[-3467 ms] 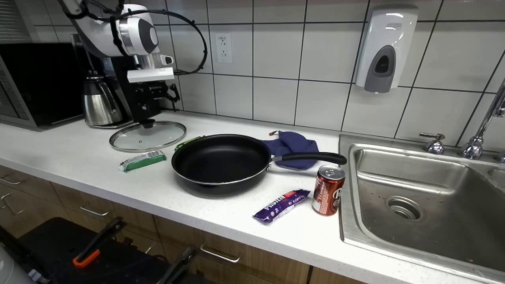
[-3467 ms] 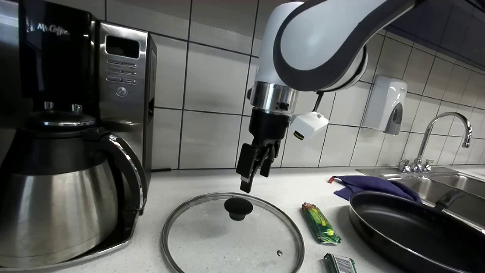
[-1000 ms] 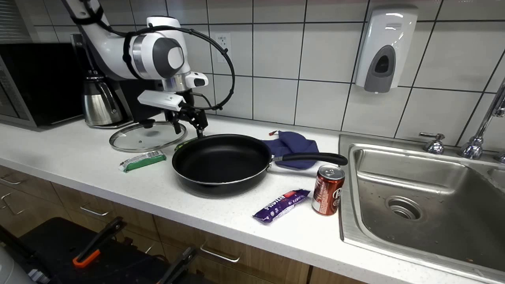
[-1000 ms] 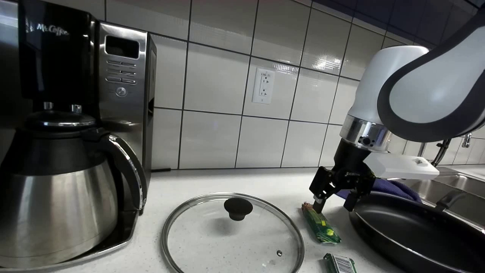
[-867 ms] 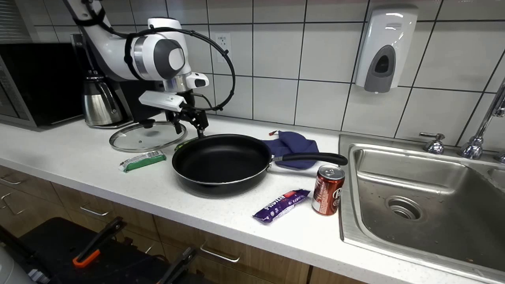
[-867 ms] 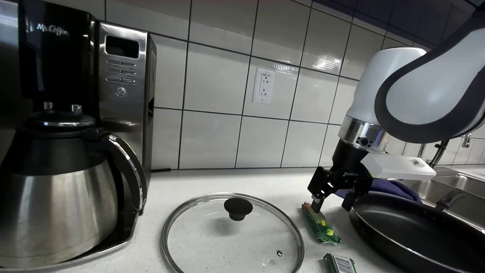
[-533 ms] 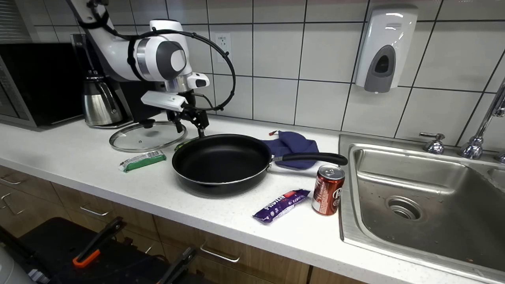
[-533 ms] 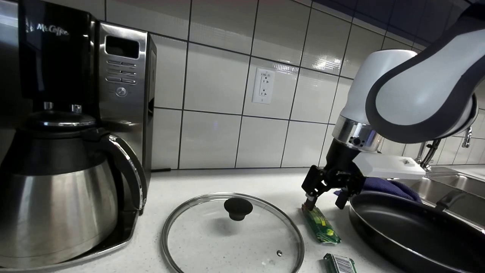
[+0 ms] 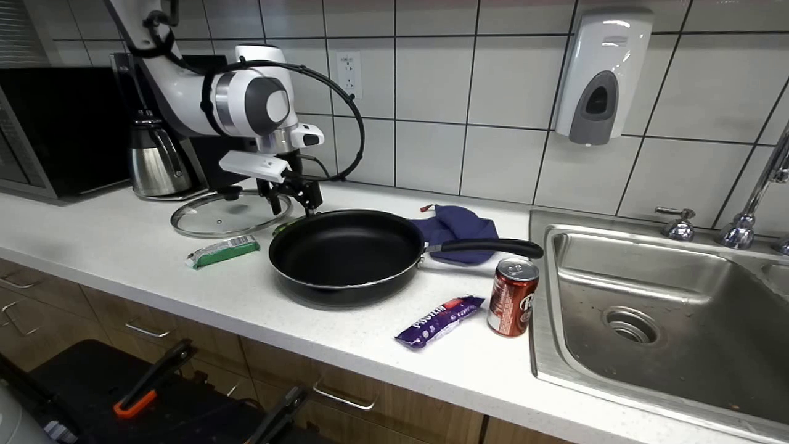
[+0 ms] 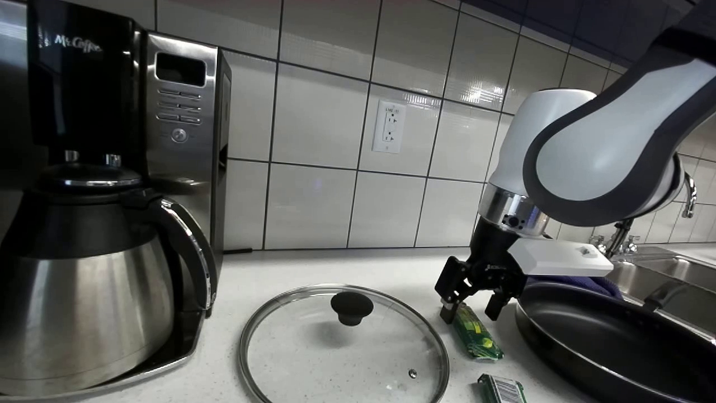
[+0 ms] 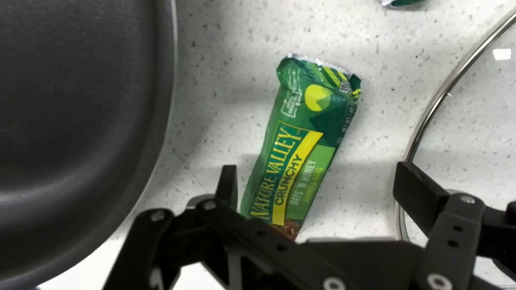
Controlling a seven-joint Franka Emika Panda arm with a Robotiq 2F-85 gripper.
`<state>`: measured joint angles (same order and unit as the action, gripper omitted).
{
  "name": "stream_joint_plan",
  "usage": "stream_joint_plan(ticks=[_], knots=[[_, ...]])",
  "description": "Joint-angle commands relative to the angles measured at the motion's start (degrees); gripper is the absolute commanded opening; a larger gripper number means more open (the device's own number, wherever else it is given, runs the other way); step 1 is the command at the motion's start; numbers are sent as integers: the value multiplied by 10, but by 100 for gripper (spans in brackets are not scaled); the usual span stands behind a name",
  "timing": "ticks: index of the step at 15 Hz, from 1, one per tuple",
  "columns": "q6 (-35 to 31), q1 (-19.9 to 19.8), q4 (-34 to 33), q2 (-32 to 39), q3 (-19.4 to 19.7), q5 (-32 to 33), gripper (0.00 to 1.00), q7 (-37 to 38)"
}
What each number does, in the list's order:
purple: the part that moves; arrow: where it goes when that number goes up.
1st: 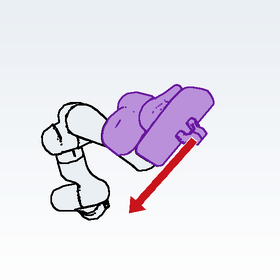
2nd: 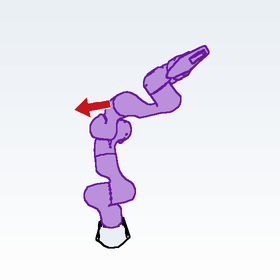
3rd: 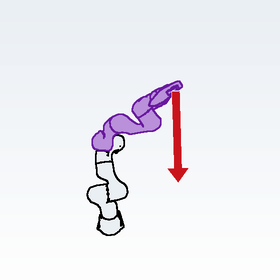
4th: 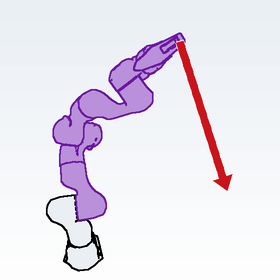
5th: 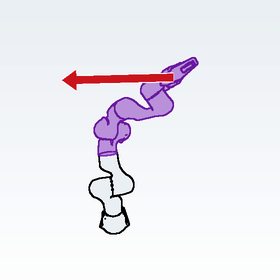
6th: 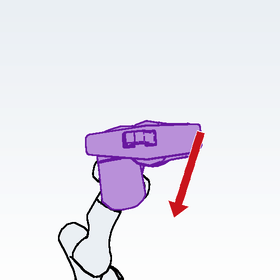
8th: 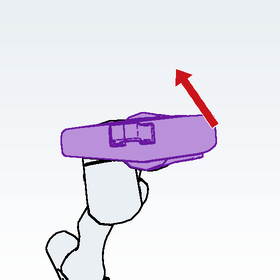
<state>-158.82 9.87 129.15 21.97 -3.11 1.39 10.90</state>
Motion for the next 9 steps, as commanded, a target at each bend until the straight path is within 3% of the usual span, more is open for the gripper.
stream_joint_plan(ticks=[1, 7, 8, 9], knots=[[-2, -7, -6, 5, -3, -9, 100, -10], [0, -6, -7, 11, 1, -6, 100, -10], [-1, -4, -5, 10, 4, -2, 82, -6], [-2, -3, -5, 10, 5, -2, 74, -5]])
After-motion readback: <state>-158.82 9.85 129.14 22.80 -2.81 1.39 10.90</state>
